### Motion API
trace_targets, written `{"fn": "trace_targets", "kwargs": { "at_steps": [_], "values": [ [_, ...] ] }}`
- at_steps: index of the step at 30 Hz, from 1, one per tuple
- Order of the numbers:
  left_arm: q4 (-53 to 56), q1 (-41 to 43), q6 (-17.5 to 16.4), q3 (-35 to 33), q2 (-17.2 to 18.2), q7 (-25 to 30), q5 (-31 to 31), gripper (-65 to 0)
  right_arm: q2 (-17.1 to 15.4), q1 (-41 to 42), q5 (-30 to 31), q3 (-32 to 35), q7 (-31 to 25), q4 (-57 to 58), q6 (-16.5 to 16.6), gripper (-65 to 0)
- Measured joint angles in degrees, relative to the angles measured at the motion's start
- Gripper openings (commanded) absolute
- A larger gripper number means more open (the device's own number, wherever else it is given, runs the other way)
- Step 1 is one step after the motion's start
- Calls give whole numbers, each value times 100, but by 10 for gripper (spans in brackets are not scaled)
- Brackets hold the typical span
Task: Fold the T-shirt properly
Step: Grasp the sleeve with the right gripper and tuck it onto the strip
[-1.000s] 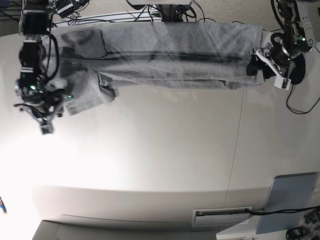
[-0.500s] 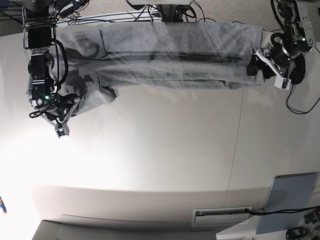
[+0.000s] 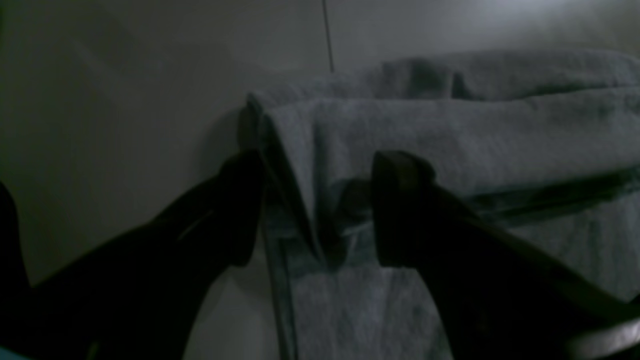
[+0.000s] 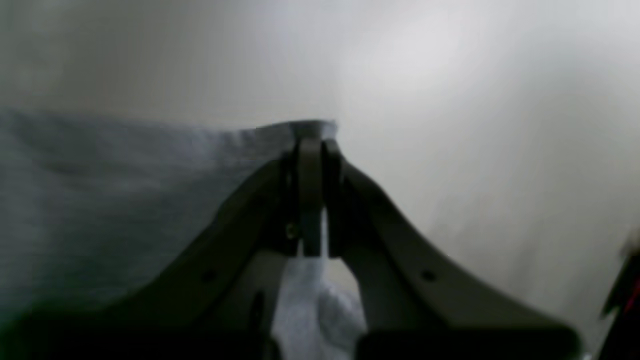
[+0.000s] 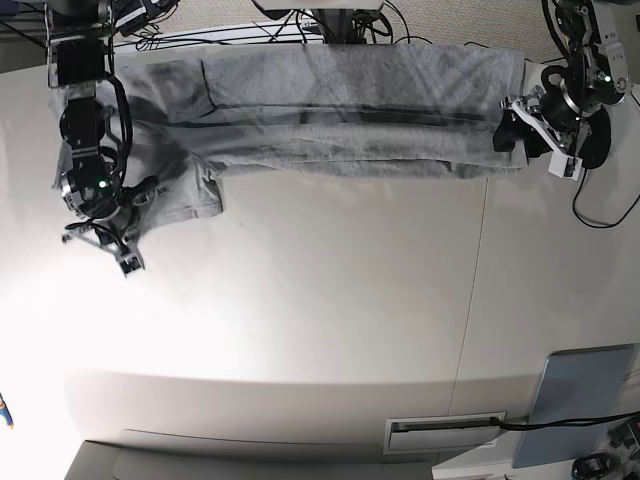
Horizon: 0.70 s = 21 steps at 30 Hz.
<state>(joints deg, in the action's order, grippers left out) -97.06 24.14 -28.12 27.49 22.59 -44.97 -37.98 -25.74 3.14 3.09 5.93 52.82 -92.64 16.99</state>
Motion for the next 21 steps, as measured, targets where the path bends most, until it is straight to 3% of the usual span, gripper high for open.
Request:
{"fn": "trace_targets", "kwargs": {
  "at_steps": [11, 16, 21],
  "values": [
    [0, 4, -2, -2, -9, -2, 4, -293, -24, -2417, 17, -9, -37, -3082, -26, -650],
    [0, 2, -2, -4, -7, 0, 24, -293, -35, -3329, 33, -2, 94, -3613, 122, -650],
    [0, 0, -2, -4, -4, 0, 24, -293, -28, -3764, 483, -7, 164, -3724, 334, -650]
  ]
}}
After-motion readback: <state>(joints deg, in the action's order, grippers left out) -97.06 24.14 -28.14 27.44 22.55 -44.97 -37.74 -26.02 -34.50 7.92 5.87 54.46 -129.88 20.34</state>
